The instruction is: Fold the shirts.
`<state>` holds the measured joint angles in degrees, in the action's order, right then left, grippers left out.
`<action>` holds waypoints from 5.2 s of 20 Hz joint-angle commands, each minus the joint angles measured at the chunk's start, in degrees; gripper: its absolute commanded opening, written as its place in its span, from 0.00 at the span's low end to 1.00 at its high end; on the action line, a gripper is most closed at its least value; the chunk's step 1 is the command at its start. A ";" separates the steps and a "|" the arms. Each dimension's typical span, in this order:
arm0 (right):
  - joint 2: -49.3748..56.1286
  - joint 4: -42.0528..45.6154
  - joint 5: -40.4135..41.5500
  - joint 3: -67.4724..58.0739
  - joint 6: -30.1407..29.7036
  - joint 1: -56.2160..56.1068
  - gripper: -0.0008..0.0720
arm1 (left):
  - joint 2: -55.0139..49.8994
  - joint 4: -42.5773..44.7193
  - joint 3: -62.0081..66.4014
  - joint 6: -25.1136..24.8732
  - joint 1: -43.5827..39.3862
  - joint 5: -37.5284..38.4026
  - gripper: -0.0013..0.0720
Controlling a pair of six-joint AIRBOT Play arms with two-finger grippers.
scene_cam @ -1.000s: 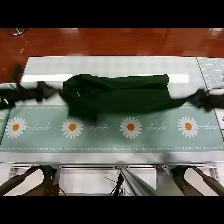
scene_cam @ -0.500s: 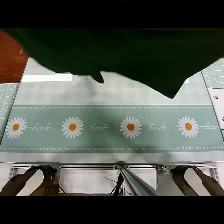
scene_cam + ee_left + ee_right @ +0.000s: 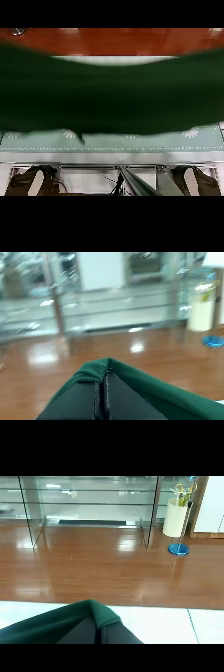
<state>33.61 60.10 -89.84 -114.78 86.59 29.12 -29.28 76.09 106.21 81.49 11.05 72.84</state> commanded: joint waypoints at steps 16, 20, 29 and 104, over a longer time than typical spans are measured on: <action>28.74 -4.22 32.79 48.85 -8.96 -11.39 0.04 | -42.25 -7.43 -29.88 1.55 -7.96 -21.09 0.05; 49.94 -4.22 36.35 34.47 -5.64 -17.31 0.04 | -58.23 -14.88 -19.19 5.40 -8.57 -21.62 0.05; 63.54 -5.95 30.36 24.13 -2.25 -16.20 0.04 | -66.64 -21.70 -16.96 3.74 -6.51 -14.38 0.05; 33.99 -11.96 24.83 71.21 -13.07 -7.45 0.04 | -42.73 -35.56 -62.60 -16.98 7.56 -4.94 0.05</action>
<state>67.51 48.86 -66.24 -37.80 72.03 22.28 -71.81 42.35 37.69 64.62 17.65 67.51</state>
